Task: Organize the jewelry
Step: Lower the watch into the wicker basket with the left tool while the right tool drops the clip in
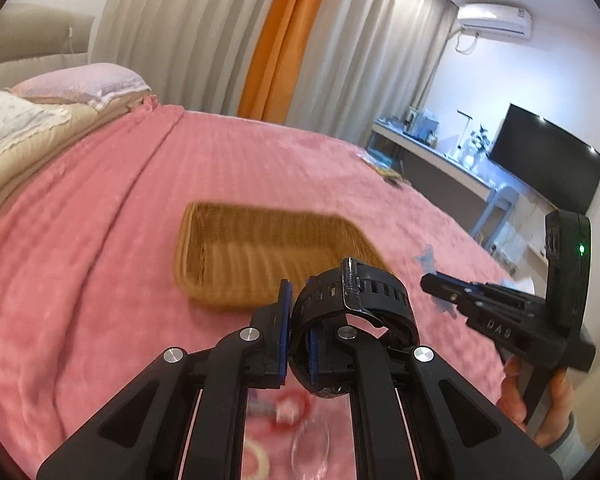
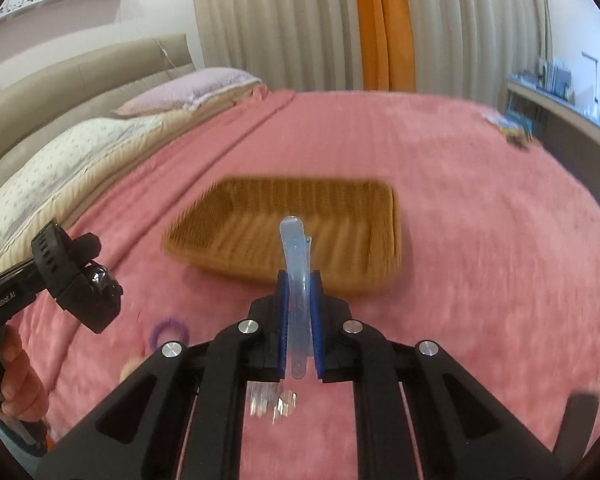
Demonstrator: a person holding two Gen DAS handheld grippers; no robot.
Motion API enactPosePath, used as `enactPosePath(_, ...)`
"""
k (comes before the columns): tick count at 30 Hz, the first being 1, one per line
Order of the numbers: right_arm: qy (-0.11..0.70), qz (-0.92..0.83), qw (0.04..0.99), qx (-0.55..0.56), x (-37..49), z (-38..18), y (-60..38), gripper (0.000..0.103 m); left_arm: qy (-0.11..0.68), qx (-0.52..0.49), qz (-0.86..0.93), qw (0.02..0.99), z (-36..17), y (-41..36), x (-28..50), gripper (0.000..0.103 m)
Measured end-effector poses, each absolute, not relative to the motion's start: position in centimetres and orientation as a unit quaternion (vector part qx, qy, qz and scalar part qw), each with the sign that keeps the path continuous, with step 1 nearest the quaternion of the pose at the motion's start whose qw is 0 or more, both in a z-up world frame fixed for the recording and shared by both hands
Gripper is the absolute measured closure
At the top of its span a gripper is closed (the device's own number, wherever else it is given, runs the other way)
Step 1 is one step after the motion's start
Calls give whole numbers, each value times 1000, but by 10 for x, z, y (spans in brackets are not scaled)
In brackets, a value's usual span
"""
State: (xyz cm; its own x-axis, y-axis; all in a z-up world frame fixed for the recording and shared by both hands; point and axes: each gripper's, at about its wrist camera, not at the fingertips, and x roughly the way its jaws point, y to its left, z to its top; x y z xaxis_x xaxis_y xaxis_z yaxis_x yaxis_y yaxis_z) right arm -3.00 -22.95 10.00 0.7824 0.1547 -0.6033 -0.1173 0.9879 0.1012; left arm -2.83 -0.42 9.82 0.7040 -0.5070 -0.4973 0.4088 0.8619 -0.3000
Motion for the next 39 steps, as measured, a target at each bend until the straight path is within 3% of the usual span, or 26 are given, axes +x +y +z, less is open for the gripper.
enactPosePath(11,359,58,931,47,77,58,-238,95,337,-110,-198,914,64,-31,99,98)
enactPosePath(22,410,42,910,52,107,18,-242,95,403,-76,-171,896,14,-49,137,97)
enactPosePath(28,419,50,905,48,104,12,-240,94,421,-61,-159,891,10,-50,138,91)
enactPosePath(30,421,56,904,57,103,14,-243,94,431,-55,-160,887,12,-48,136,68)
enactPosePath(31,420,58,904,63,101,16,-245,91,432,-49,-161,886,13,-47,133,66)
enactPosePath(32,417,60,904,69,98,18,-247,84,436,-25,-155,886,16,-49,129,57)
enactPosePath(33,413,65,905,74,94,22,-249,81,442,-4,-148,885,16,-49,125,42)
enactPosePath(36,394,62,914,75,80,38,-251,68,435,29,-151,887,27,-46,106,39)
enactPosePath(39,365,62,926,79,55,58,-251,48,424,31,-167,890,42,-37,86,39)
